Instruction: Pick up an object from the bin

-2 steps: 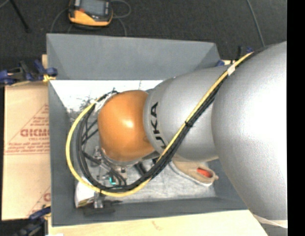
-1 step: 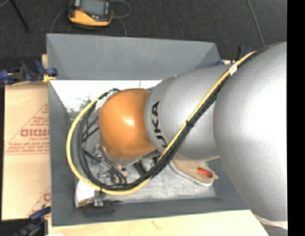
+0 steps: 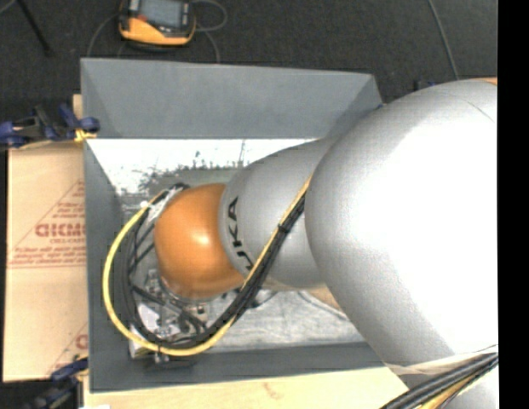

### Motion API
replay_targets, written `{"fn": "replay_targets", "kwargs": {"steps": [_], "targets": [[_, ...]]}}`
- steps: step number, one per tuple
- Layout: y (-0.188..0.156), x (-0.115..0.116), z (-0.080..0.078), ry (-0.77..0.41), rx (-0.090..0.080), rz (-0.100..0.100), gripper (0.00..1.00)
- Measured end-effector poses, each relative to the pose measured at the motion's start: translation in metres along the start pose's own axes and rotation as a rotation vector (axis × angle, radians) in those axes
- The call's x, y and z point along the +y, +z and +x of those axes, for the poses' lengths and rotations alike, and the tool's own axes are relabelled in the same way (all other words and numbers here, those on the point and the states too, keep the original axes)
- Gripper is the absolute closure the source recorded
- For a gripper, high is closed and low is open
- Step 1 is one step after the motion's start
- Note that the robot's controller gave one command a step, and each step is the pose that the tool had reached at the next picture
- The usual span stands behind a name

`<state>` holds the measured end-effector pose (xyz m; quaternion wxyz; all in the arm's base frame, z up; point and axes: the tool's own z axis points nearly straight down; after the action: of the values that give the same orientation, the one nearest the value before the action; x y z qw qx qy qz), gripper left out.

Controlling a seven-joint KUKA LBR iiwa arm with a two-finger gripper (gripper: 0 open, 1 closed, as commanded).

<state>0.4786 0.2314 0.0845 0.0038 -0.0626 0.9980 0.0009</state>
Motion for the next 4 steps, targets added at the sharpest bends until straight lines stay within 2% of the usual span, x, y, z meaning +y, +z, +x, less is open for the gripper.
{"fn": "replay_targets", "kwargs": {"steps": [1,2,3,4], "targets": [[-0.015,0.005,0.000,-0.187,0.003,0.000,0.00],[-0.026,-0.002,-0.003,0.030,0.007,0.001,0.00],[-0.012,-0.003,-0.001,0.090,0.008,0.003,0.00],[0.003,0.001,-0.006,-0.334,-0.013,0.006,1.00]]}}
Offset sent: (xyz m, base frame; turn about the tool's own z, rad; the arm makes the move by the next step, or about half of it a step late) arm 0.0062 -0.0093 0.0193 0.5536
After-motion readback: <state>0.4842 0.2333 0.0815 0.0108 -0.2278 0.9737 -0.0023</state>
